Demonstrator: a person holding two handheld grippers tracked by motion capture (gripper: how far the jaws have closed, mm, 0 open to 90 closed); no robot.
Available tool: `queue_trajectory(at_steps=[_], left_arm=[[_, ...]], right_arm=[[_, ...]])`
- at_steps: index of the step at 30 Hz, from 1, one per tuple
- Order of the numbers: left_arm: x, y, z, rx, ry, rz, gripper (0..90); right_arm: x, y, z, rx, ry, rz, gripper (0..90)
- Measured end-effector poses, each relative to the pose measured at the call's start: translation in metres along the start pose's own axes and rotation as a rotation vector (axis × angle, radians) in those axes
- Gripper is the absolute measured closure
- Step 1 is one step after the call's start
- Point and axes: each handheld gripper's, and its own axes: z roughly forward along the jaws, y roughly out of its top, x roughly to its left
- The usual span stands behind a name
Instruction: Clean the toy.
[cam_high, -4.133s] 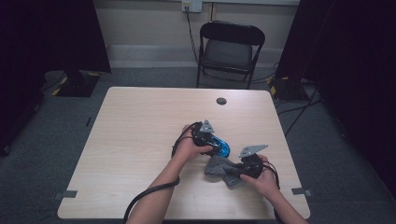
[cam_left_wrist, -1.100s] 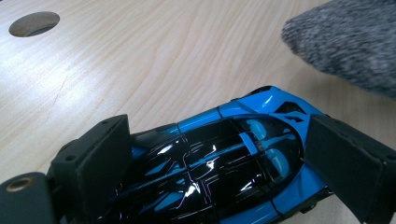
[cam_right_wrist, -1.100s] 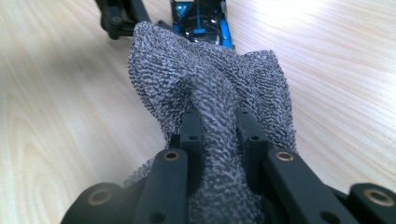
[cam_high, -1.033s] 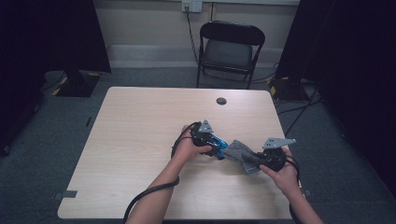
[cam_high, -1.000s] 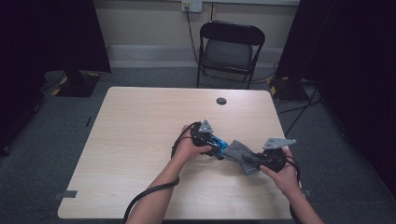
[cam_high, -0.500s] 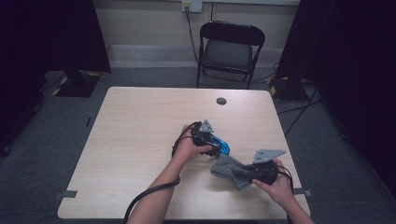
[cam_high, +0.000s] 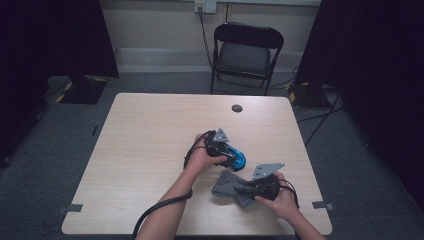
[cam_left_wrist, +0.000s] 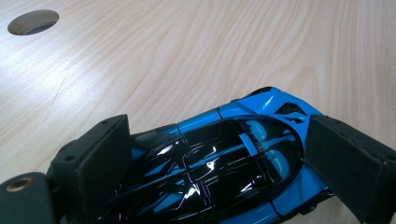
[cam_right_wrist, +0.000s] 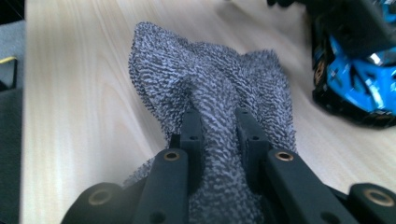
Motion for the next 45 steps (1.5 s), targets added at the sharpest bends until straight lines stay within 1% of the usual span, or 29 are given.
queue_trajectory(at_steps=[3,10,15,36,41,45], left_arm=[[0.0,0.0,0.0,0.0,-0.001,0.001,7.5],[0.0,0.0,0.0,-0.003,-0.002,0.003,7.6],[0.0,0.0,0.0,-0.001,-0.002,0.005,7.6],[0.0,0.0,0.0,-0.003,-0.002,0.005,7.6],[0.0,-0.001,0.0,-0.004,-0.001,0.005,7.6],[0.0,-0.001,0.0,-0.004,-0.002,0.005,7.6]], right_arm=[[-0.002,-0.004,0.007,0.019,-0.001,0.002,76.5],[-0.008,-0.006,0.007,0.016,0.002,0.027,76.5],[-0.015,-0.008,0.002,0.026,-0.02,0.03,76.5],[-0.043,-0.024,-0.021,0.027,-0.079,0.111,76.5],[-0.051,-0.029,-0.027,0.024,-0.097,0.137,76.4],[-0.056,-0.03,-0.03,0.024,-0.107,0.147,76.5]])
